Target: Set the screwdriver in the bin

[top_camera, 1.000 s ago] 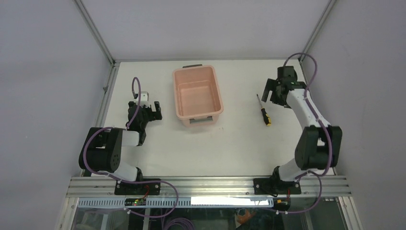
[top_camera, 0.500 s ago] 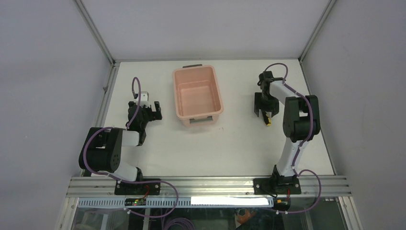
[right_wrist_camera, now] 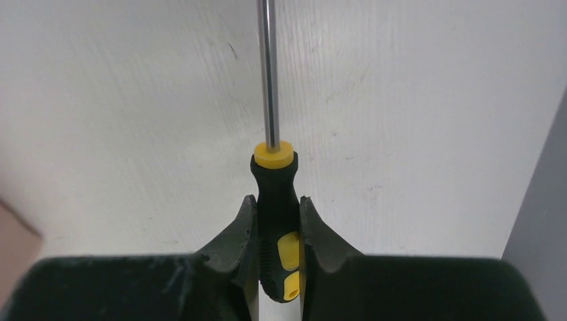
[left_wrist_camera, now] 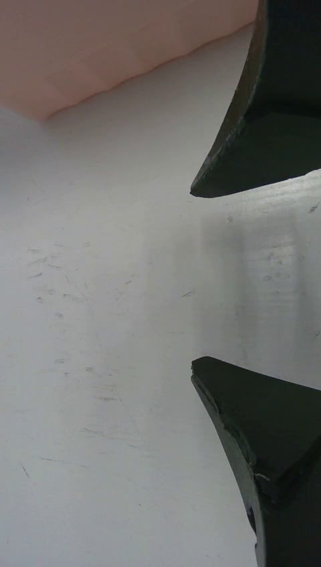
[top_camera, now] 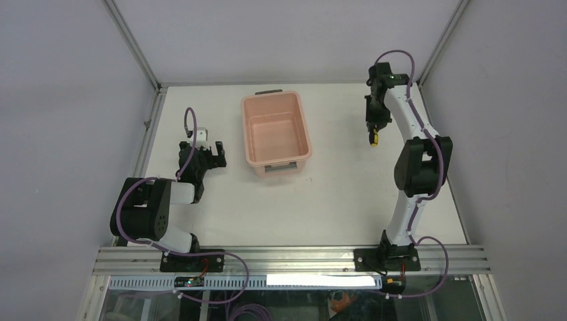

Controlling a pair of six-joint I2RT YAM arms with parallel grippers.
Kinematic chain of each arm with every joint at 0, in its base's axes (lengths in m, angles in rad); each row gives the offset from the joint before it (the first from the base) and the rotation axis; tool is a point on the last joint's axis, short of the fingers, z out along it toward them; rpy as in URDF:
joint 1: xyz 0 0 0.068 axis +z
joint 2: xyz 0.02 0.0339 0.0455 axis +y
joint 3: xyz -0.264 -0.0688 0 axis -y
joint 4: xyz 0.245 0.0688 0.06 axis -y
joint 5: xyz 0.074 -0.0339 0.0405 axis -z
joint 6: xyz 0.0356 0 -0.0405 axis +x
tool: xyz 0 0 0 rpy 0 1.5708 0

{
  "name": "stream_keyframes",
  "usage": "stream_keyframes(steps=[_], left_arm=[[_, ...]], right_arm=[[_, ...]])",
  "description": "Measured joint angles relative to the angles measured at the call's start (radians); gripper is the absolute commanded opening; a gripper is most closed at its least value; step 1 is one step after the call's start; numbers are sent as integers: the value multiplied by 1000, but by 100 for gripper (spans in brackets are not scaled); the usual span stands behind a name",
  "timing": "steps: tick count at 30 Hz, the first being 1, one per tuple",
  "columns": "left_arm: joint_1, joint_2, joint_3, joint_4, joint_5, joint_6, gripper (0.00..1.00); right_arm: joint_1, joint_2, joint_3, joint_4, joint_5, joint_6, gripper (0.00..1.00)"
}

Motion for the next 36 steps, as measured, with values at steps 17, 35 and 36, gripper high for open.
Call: stream_keyframes(steps=[17, 35, 36], left_arm=[[0, 0, 0, 0, 0, 0, 99], [0, 0, 0, 0, 0, 0, 99], [0, 0, 0, 0, 0, 0, 99]], right_arm=[[403, -156, 444, 17, -106, 250, 0], [663, 328, 364, 166, 27, 281, 9], [665, 346, 344, 166, 29, 287, 13]])
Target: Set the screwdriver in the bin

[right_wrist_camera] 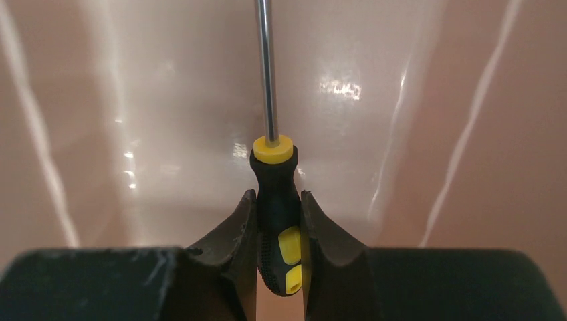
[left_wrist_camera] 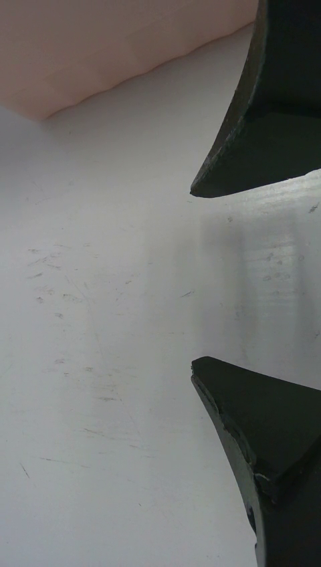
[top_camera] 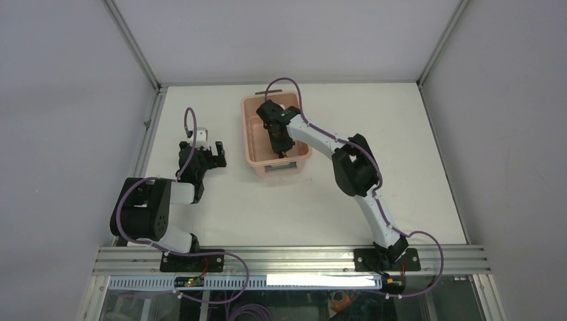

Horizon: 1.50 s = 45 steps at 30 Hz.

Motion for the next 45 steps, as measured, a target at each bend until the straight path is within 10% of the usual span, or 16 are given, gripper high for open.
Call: stream_keyframes(steps=[6, 14, 17, 28, 37, 45], left_arm=[[0, 0, 0, 0, 0, 0, 99], [0, 0, 0, 0, 0, 0, 99], [0, 0, 0, 0, 0, 0, 99], [0, 0, 0, 0, 0, 0, 99], [0, 0, 0, 0, 0, 0, 99], [0, 0, 0, 0, 1, 0, 99]], right_arm=[[9, 13, -79, 6, 6, 33, 46], [11, -22, -80, 21, 13, 42, 61], [14, -89, -80, 20, 13, 30, 97], [-40, -614, -246, 161, 56, -122, 99], [-421, -1020, -879, 375, -4, -116, 99], [-479, -1323, -1439, 631, 144, -65, 99]])
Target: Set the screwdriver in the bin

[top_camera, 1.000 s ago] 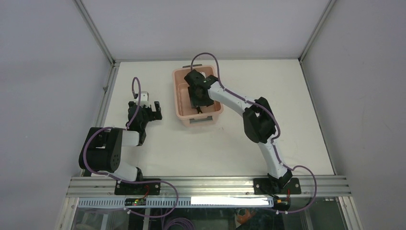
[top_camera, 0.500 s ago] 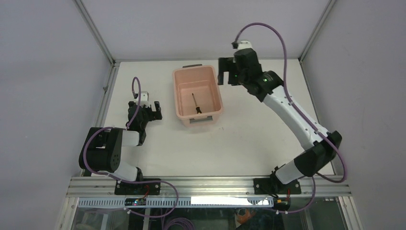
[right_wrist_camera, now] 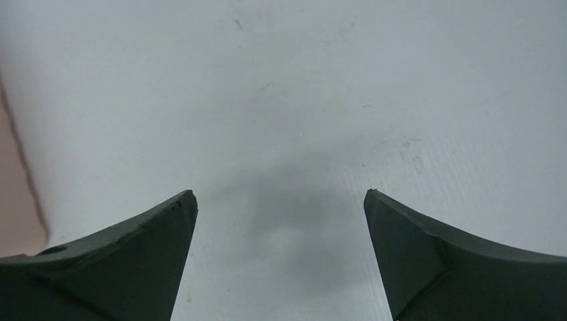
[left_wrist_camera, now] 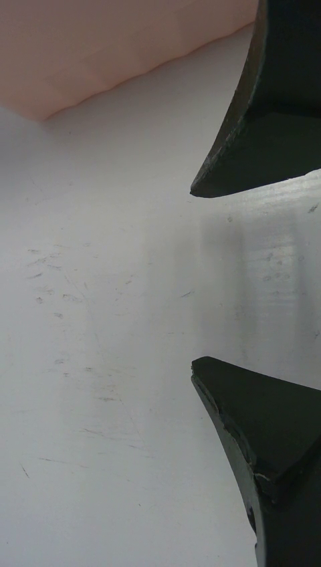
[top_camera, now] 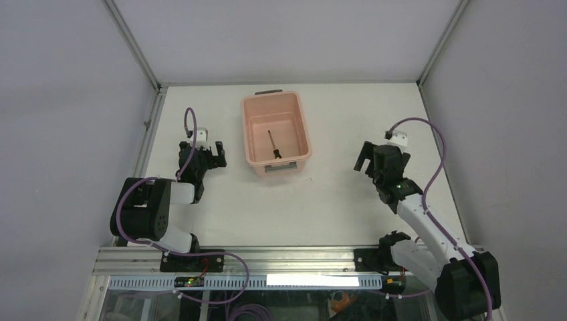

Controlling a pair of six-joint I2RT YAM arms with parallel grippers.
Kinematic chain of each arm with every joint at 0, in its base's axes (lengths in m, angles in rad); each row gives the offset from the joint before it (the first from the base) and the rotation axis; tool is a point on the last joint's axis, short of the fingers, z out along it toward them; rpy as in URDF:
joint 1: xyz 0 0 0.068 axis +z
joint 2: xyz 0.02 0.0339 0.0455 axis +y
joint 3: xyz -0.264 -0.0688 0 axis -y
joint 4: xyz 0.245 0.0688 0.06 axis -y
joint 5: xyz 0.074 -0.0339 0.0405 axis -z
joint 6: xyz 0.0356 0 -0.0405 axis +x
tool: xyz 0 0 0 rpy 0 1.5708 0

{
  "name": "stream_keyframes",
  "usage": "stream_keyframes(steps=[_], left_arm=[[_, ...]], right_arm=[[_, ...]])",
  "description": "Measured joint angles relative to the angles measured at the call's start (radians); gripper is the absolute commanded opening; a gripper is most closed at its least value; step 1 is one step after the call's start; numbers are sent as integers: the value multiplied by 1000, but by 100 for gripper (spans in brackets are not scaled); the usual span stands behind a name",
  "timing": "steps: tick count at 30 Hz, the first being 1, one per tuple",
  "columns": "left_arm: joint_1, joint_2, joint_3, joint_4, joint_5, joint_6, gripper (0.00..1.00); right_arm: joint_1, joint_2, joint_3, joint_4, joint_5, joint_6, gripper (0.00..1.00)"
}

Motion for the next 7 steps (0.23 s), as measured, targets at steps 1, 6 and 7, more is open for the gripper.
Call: stream_keyframes(steps=[1, 6, 7], left_arm=[[0, 0, 0, 0, 0, 0, 99], [0, 0, 0, 0, 0, 0, 99], [0, 0, 0, 0, 0, 0, 99]], right_arm=[[0, -30, -54, 39, 32, 13, 99], [0, -99, -202, 169, 147, 72, 99], [0, -103, -210, 185, 159, 81, 99]])
